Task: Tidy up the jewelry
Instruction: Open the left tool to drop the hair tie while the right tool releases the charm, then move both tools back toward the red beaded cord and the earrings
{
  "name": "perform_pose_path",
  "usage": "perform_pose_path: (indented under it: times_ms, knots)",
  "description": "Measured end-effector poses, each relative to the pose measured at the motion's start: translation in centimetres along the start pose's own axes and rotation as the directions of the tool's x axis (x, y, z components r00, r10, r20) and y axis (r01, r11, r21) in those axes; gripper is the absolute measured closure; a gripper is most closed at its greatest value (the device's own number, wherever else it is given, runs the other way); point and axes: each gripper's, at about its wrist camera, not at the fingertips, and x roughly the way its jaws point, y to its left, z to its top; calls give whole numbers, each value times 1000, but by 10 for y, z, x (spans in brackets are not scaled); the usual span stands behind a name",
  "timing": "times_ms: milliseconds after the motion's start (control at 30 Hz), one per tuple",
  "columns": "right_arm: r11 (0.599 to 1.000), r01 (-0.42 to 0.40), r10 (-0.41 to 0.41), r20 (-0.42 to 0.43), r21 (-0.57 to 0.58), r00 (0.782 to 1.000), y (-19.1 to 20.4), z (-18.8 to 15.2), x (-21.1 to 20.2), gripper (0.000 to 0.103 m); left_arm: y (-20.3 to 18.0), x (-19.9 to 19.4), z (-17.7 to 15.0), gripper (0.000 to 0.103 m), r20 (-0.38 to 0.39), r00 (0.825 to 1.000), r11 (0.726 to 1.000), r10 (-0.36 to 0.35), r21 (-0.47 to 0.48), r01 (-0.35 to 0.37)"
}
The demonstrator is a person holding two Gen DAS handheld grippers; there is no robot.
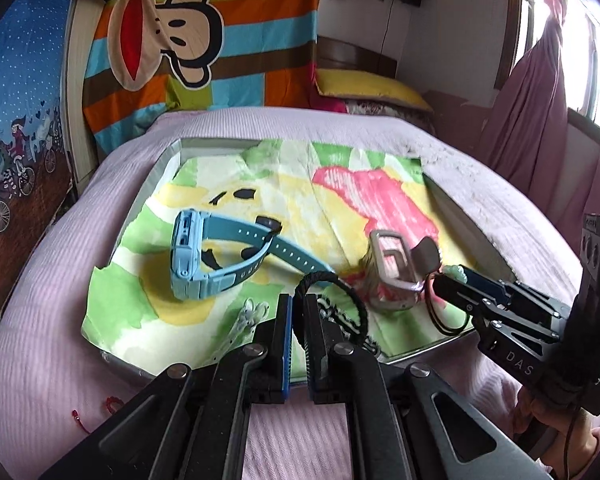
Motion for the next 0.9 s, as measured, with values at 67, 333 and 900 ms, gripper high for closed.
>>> perform_pose_path:
  times_ms: [67,333,900]
  knots:
    - [1000,0,0,0,0,1000,0,0,0,77,1,1,-1,97,-17,1000,1000,8,-2,-8]
    - [1000,-10,10,11,8,1000,-2,-1,-5,65,5,-9,-3,68,8,1000,999,-20,-24,20]
    - [999,-26,15,302,33,953,4,-15,-97,7,15,-82,-23,11,241,970,997,20,-75,-2]
